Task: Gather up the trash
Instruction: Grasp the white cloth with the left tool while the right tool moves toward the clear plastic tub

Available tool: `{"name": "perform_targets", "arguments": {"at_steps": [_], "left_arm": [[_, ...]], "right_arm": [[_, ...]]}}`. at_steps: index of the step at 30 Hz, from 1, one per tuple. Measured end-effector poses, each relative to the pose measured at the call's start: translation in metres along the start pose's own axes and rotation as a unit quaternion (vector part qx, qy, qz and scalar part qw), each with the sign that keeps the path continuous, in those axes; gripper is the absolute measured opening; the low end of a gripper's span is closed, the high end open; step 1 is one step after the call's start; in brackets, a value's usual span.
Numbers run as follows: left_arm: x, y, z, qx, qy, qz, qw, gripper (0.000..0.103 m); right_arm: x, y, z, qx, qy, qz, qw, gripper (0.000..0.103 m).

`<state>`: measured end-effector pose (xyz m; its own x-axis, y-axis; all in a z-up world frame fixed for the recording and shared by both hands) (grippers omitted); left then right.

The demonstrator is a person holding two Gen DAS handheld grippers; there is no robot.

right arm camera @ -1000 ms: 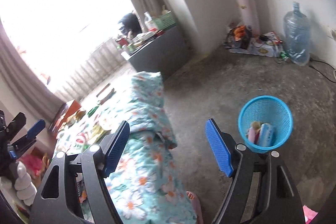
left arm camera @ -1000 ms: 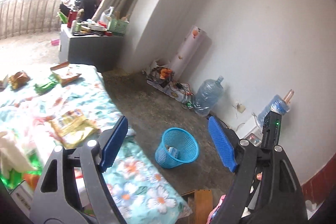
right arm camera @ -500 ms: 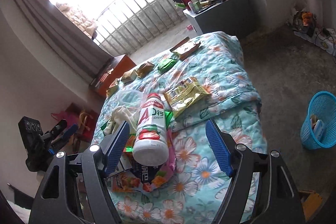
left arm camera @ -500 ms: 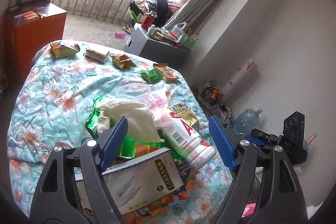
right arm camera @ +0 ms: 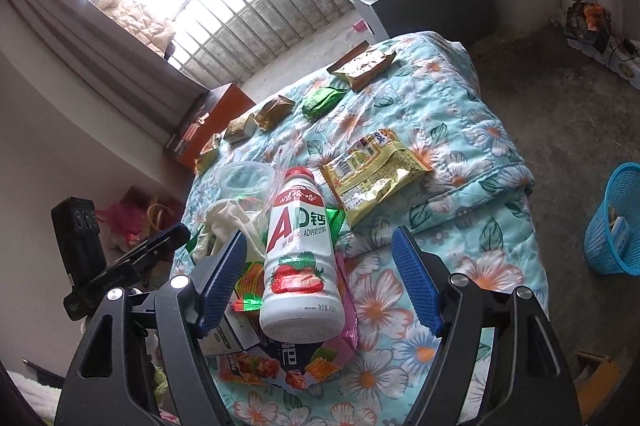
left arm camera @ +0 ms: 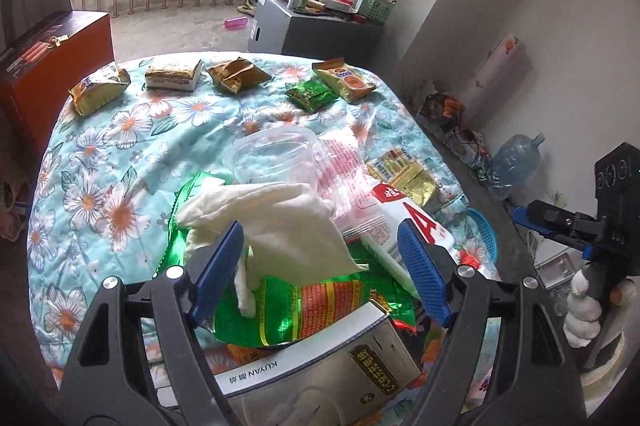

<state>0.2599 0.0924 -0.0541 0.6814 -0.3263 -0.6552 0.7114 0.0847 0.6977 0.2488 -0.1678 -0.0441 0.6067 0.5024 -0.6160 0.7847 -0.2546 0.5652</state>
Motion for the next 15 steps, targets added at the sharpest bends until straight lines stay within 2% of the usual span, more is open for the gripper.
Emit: {"name": "perform_targets", "arguments": {"at_steps": [5,10,15], "left_arm": [[0.032,0.001,-0.004,0.055,0.053,-0.028,0.9967,0.075],[0.052,-0.007,-0.013,0.070,0.078,-0.060,0.9926,0.074],[0.054,-0.009,-0.016,0.082,0.083,-0.065,0.9910,0.057]], "right_arm": [[0.013,0.008,0.003,-0.001,0.003,-0.011,1.000,0.073],[0.020,0.015,0.004,-0.005,0.006,-0.014,1.000,0.073],[0.024,0.018,-0.001,-0.011,0.013,-0.018,1.000,0.073]]}}
Point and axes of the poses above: each gripper's, at about its wrist camera, not at the fingertips, and x roughly the way its jaws point, z to its right, y to its top, the point moved 7 cm from there along x, roughly the way its jaws point, and after that the axes turned 8 degrees about z, right-handed, at the moved point
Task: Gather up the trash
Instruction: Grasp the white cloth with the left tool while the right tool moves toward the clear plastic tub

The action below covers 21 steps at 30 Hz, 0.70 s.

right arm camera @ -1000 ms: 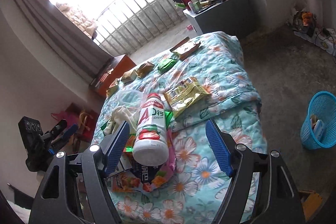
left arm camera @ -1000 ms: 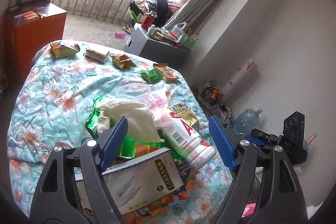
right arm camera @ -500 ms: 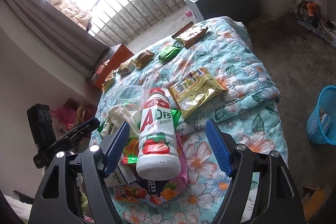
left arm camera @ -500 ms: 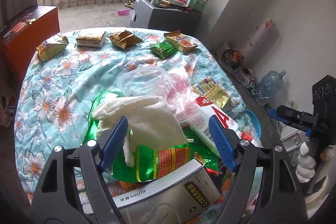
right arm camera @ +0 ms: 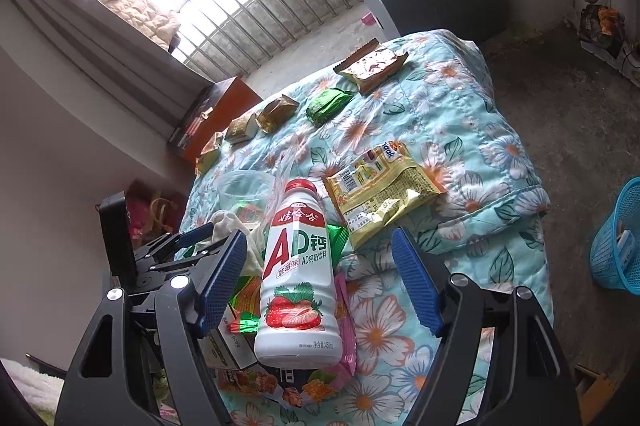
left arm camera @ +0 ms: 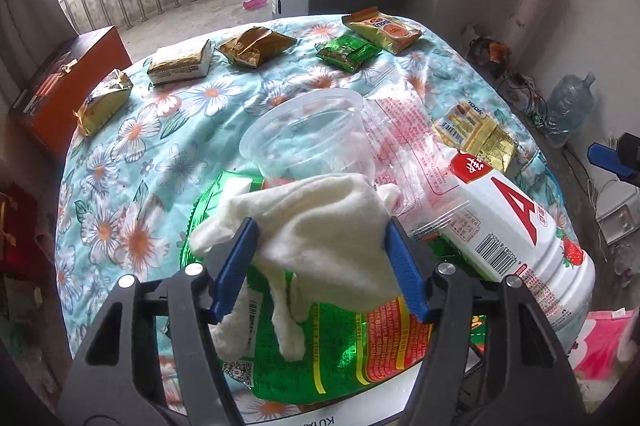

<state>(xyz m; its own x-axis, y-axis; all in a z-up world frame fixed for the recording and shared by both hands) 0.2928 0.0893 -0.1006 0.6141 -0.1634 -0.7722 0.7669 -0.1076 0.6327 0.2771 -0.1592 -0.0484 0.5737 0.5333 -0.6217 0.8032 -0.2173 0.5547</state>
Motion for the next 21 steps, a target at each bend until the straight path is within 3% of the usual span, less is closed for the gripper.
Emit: {"name": "perform_targets", "arguments": {"at_steps": [4,7,14,21], "left_arm": [[-0.002,-0.005,-0.007,-0.011,-0.003,-0.001,0.9999,0.035],[-0.006,-0.007,-0.013,-0.029,-0.011,0.004,0.9995,0.026],[-0.033,-0.005,-0.025,-0.060,-0.030,0.047,0.9966,0.017],[-0.064,-0.001,-0.040,-0.091,-0.050,0.094,0.9901,0.015]], "right_arm": [[0.001,0.001,-0.003,-0.003,0.005,-0.002,1.000,0.073],[0.003,0.001,-0.006,-0.005,0.009,-0.005,1.000,0.073],[0.021,0.014,-0.039,-0.032,0.053,-0.033,0.998,0.073],[0.081,0.040,-0.090,-0.045,0.099,-0.099,0.989,0.066]]}}
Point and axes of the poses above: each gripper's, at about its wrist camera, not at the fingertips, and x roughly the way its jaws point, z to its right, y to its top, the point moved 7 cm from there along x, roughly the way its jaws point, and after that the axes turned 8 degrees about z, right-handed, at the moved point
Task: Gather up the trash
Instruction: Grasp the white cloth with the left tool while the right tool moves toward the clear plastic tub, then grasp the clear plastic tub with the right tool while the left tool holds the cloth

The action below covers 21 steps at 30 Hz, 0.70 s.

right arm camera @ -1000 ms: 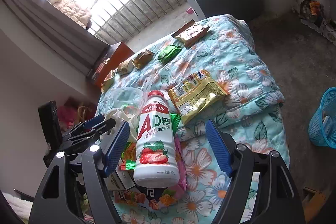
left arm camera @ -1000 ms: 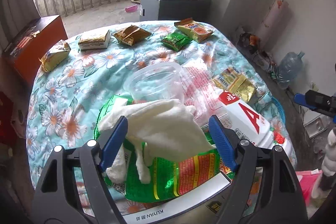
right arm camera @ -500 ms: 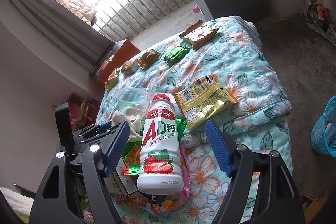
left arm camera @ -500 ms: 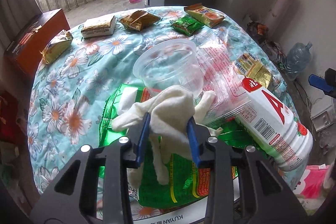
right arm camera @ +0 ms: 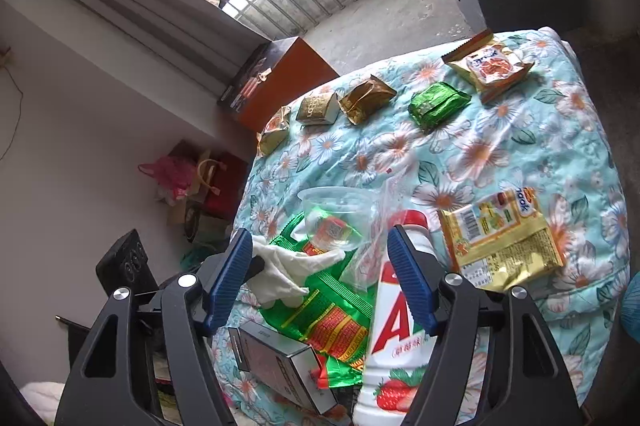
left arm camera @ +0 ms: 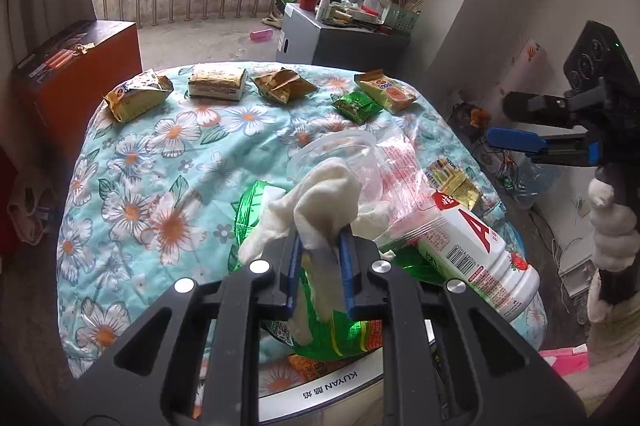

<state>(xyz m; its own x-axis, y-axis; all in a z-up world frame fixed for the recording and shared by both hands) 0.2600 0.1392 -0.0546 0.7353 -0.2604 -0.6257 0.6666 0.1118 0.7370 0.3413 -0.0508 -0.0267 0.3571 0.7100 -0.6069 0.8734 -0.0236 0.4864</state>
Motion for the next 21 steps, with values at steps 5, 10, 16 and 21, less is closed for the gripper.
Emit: {"name": "perform_targets", "arguments": {"at_steps": [5,10,16,21], "left_arm": [[-0.017,0.006,-0.017,-0.019,0.008,0.022,0.9995,0.014],[-0.031,0.010,-0.035,-0.033,0.019,0.034,0.9987,0.014],[-0.040,0.011,-0.055,-0.047,0.032,0.041,0.9975,0.014],[-0.041,0.011,-0.066,-0.053,0.038,0.042,0.9970,0.014]], "right_arm": [[0.057,0.016,-0.027,-0.145,-0.027,-0.051,0.988,0.063],[0.102,0.024,-0.035,-0.236,-0.039,-0.093,0.966,0.063],[0.137,0.006,-0.033,-0.263,-0.034,-0.162,0.951,0.056],[0.133,-0.021,-0.037,-0.312,-0.041,-0.188,0.930,0.040]]}}
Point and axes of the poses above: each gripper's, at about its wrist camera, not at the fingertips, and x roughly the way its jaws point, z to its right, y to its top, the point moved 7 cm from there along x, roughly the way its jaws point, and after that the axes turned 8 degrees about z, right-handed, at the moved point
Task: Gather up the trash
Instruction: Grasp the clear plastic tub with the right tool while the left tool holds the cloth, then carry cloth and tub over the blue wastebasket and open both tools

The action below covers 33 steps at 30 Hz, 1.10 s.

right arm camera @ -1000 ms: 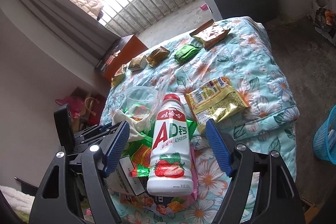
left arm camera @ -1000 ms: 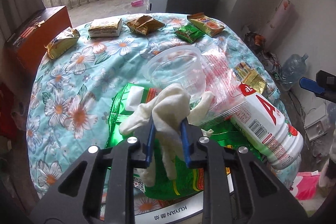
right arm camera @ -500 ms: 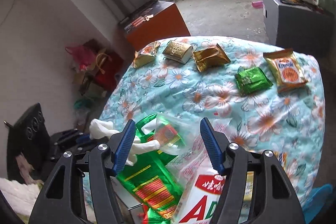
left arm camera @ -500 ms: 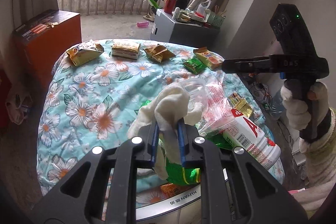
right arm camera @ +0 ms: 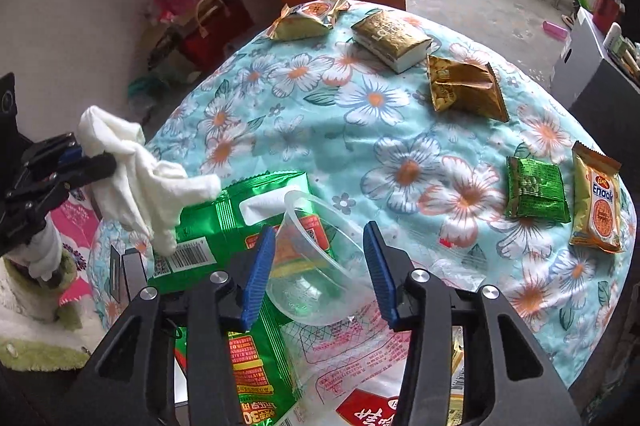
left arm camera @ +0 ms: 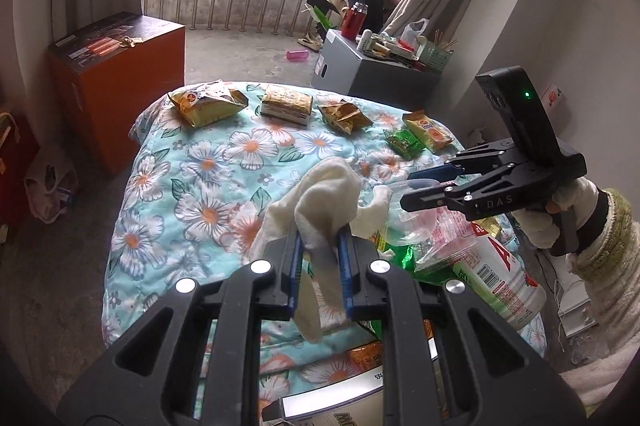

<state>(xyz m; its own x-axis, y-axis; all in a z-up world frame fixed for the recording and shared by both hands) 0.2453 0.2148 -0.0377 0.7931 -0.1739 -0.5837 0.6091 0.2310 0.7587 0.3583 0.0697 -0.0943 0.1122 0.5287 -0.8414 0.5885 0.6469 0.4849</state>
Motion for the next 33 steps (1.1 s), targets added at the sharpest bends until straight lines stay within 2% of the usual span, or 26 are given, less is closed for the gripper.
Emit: {"name": "perform_targets", "arguments": {"at_steps": [4,6,11,17,26,33], "left_arm": [[0.000,0.001,-0.003,-0.005,0.001,0.001,1.0000,0.014],[0.000,0.001,-0.002,-0.006,0.001,0.002,1.0000,0.014],[-0.004,0.004,-0.001,-0.003,0.002,0.008,1.0000,0.014],[-0.014,0.012,0.006,-0.001,0.005,0.026,0.9997,0.014],[-0.031,0.028,0.037,0.019,-0.010,0.055,0.9982,0.014],[-0.041,0.034,0.084,0.052,-0.035,0.065,0.9959,0.014]], "right_arm": [[-0.007,-0.005,-0.017,-0.033,-0.004,-0.004,0.999,0.022],[-0.008,-0.008,-0.024,-0.048,-0.007,-0.008,0.999,0.008],[-0.016,-0.005,-0.030,-0.049,-0.019,0.019,0.998,0.007],[-0.052,0.010,-0.027,0.009,0.009,0.097,0.995,0.007],[-0.126,0.004,-0.020,0.096,0.056,0.219,0.970,0.007],[-0.187,-0.034,-0.008,0.145,0.052,0.286,0.946,0.007]]}}
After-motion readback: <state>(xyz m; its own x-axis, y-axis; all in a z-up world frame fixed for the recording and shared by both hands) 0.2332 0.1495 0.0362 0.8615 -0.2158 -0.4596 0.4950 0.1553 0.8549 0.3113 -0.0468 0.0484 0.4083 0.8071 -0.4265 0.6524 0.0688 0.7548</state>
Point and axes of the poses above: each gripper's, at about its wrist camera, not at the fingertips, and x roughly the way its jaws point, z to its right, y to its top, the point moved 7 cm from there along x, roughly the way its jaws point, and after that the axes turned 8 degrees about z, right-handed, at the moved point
